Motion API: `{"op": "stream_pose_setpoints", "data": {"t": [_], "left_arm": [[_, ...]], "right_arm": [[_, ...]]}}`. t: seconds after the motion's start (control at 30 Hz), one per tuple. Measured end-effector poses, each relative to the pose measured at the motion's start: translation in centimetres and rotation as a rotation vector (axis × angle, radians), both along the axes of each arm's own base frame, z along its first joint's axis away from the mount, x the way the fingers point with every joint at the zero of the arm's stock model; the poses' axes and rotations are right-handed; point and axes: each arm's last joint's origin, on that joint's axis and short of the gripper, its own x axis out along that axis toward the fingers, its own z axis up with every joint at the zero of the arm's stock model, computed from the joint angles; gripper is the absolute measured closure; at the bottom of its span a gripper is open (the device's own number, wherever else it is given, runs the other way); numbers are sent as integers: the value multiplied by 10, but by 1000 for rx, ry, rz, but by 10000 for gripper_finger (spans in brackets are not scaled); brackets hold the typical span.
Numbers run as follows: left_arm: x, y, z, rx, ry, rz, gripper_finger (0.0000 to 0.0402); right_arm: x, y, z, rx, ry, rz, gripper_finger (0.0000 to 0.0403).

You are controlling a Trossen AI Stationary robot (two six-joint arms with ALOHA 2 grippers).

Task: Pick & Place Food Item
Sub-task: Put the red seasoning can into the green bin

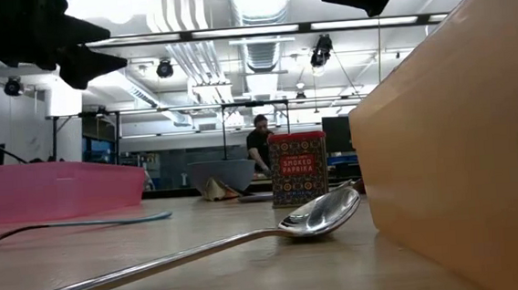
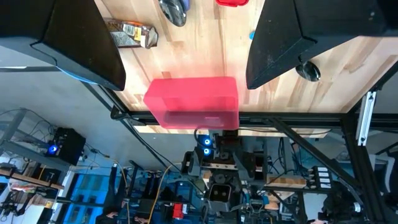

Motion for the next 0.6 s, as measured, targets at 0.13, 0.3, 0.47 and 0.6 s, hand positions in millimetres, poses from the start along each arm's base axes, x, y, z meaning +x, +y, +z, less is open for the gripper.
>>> {"op": "stream_pose_setpoints", "data": {"t": [0.13, 0.3, 0.47, 0.6], "left_arm": [[0, 0, -3, 2, 29, 0, 34], [0, 0, -3, 0, 28, 0, 34], [0, 0, -3, 0, 28, 0, 34], [0, 0, -3, 0, 28, 1, 34]], "right_arm": [[0, 0, 0, 0, 0, 0, 72], [0, 0, 0, 0, -1, 0, 72], [0, 0, 0, 0, 0, 0, 72], [0, 0, 0, 0, 0, 0, 72]]}}
